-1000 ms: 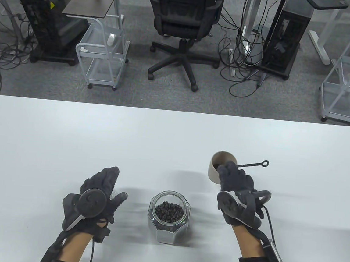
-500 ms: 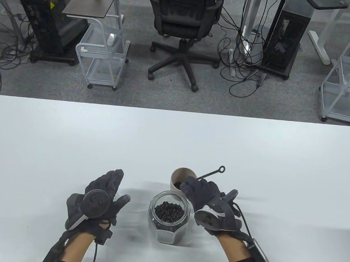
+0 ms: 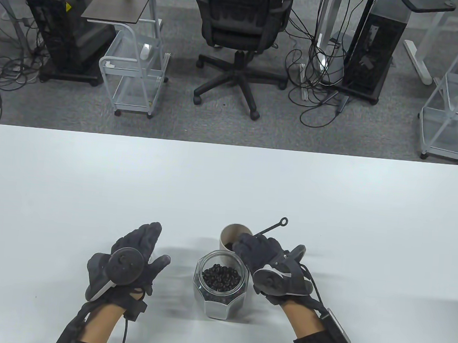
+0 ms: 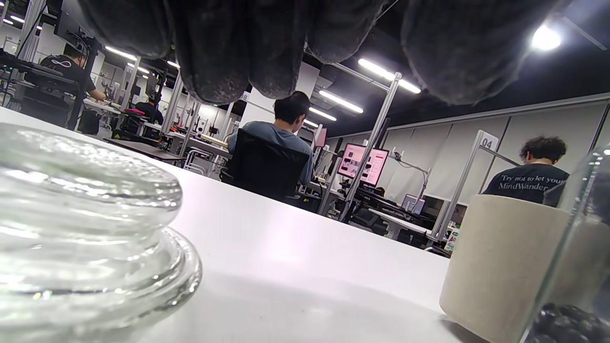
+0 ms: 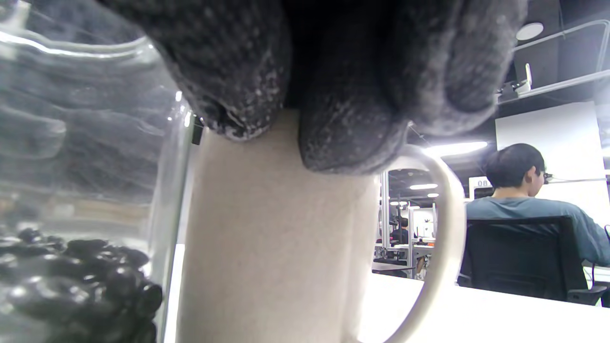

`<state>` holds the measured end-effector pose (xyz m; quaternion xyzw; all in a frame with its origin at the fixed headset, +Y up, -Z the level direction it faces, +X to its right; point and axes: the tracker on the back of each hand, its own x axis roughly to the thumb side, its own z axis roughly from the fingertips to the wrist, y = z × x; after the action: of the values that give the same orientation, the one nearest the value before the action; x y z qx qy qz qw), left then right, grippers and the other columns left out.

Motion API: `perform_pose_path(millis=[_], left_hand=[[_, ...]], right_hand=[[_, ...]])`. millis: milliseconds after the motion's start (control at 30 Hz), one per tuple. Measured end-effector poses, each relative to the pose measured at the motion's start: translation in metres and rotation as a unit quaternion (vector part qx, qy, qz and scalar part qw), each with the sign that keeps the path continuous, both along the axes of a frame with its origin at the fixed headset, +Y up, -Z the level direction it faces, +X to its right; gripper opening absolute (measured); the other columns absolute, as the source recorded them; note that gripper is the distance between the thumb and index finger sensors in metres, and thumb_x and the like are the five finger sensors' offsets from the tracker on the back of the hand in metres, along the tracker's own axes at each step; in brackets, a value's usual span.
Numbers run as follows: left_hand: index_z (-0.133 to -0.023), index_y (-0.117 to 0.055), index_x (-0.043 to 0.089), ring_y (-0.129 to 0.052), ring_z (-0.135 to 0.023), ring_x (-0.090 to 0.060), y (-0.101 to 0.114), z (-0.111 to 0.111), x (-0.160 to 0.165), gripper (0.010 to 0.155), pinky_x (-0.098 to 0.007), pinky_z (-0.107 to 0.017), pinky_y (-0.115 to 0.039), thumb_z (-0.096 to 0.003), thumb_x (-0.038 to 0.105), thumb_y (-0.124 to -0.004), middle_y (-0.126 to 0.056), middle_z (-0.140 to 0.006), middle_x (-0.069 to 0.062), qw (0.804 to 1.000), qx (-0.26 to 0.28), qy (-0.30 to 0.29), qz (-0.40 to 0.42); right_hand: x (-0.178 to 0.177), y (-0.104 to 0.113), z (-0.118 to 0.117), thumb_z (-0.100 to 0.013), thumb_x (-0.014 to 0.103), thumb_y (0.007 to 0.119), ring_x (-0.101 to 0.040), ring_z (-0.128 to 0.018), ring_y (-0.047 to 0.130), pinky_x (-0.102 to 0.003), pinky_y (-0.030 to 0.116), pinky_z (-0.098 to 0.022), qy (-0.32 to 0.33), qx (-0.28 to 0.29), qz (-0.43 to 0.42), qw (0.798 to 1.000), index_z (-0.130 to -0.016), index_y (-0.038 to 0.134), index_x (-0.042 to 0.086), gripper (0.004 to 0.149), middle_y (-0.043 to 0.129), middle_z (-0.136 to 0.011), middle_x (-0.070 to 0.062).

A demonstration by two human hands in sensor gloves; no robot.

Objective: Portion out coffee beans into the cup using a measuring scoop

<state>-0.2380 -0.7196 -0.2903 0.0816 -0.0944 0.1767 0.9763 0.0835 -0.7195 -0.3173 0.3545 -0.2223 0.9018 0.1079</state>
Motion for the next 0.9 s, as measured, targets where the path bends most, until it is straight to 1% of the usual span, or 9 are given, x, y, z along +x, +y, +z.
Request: perform_pose_path(millis=[333,433,567,733,800,900], left_hand=[[-0.109,-0.05,0.019,-0.074,-0.101,-0.048,0.0,-0.001,0.001,0.082,-0.069,-0.07,-0.056,-0.0418,0.057,-0.076,-0.063,-0.112,-0.014,1.0,-0.004,0.0,-0.005],[-0.109,-0.05,0.019,-0.074,-0.101,-0.048,0.0,0.0,0.001,0.082,-0.069,-0.07,-0.056,-0.0418,0.057,-0.076,-0.064,-0.112,-0.014,1.0,-0.003,0.0,-0.004],[-0.109,-0.05,0.02,-0.074,-0.101,-0.049,-0.001,-0.001,0.001,0.082,-0.07,-0.07,-0.056,-0.0419,0.057,-0.076,-0.064,-0.112,-0.014,1.0,-0.002,-0.002,-0.006],[-0.109,-0.05,0.02,-0.074,-0.101,-0.049,-0.003,-0.003,0.003,0.082,-0.07,-0.07,-0.055,-0.0418,0.057,-0.076,-0.063,-0.113,-0.014,1.0,-0.007,-0.002,-0.013],[-0.11,-0.05,0.02,-0.073,-0.102,-0.049,-0.003,-0.002,0.003,0.082,-0.07,-0.071,-0.055,-0.0419,0.057,-0.076,-0.063,-0.113,-0.014,1.0,-0.005,-0.001,-0.014],[-0.11,-0.05,0.02,-0.072,-0.102,-0.049,-0.002,-0.002,0.002,0.082,-0.07,-0.071,-0.054,-0.042,0.057,-0.076,-0.062,-0.113,-0.014,1.0,0.0,0.003,-0.014]], right_hand=[[0.001,-0.003,-0.003,-0.039,0.019,0.091,-0.031,-0.05,0.102,-0.041,0.088,-0.035,0.004,-0.021,-0.01,1.0,-0.075,0.094,0.019,0.036,0.087,-0.087,-0.014],[0.001,-0.003,-0.002,-0.039,0.018,0.091,-0.032,-0.05,0.102,-0.041,0.088,-0.035,0.005,-0.025,-0.005,1.0,-0.077,0.092,0.018,0.038,0.086,-0.088,-0.014],[0.003,-0.002,-0.001,-0.04,0.016,0.089,-0.034,-0.053,0.101,-0.042,0.087,-0.036,-0.007,-0.029,-0.007,1.0,-0.083,0.088,0.018,0.043,0.081,-0.092,-0.016],[0.011,0.006,0.006,-0.041,0.014,0.088,-0.036,-0.057,0.1,-0.044,0.086,-0.039,-0.024,-0.029,-0.006,0.999,-0.088,0.083,0.018,0.047,0.075,-0.097,-0.018],[0.019,0.012,0.009,-0.042,0.013,0.086,-0.039,-0.061,0.098,-0.048,0.084,-0.041,-0.039,-0.032,-0.019,0.999,-0.09,0.081,0.018,0.049,0.071,-0.099,-0.02],[0.032,0.02,0.014,-0.044,0.015,0.083,-0.045,-0.068,0.093,-0.056,0.079,-0.047,-0.061,-0.035,-0.045,0.996,-0.093,0.077,0.019,0.05,0.068,-0.1,-0.02]])
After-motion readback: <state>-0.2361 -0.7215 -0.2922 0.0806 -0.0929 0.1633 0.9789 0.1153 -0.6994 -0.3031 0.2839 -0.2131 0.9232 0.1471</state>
